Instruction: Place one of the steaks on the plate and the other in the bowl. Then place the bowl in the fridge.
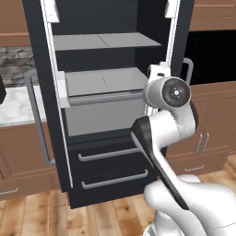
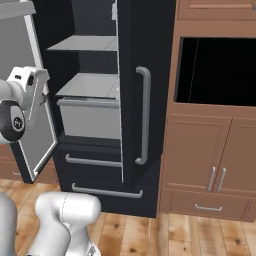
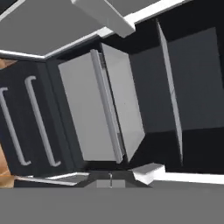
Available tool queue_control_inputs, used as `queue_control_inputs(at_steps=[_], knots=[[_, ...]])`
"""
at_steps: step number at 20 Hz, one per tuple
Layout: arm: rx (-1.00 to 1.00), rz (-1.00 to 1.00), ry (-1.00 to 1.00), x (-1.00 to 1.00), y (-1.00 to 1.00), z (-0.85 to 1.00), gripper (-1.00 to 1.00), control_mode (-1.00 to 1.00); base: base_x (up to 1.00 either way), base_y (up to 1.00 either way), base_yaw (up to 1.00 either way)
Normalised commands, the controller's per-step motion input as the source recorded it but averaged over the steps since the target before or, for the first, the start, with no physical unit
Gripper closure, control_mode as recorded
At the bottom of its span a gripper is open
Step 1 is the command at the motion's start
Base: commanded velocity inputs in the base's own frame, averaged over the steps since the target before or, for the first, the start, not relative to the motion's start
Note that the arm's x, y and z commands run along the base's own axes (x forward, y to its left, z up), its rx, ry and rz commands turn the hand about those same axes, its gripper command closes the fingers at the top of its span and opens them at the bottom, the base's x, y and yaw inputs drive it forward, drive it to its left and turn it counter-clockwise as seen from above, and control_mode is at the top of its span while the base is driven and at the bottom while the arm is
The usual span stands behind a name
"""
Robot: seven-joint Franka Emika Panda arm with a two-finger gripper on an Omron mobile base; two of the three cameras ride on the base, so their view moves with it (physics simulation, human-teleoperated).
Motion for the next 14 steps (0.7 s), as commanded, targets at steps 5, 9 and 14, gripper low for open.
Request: queue_control_inputs(at_steps=[5, 9, 14], knots=[[0.62, -0.04, -0.27, 0.0, 0.0, 0.03, 1.0, -1.0, 0.0, 0.0, 0.0], [0.62, -0.16, -0.16, 0.0, 0.0, 0.0, 1.0, -1.0, 0.0, 0.0, 0.0], [0.77, -0.09, 0.02, -0.01, -0.01, 0.02, 1.0, -1.0, 0.0, 0.0, 0.0]])
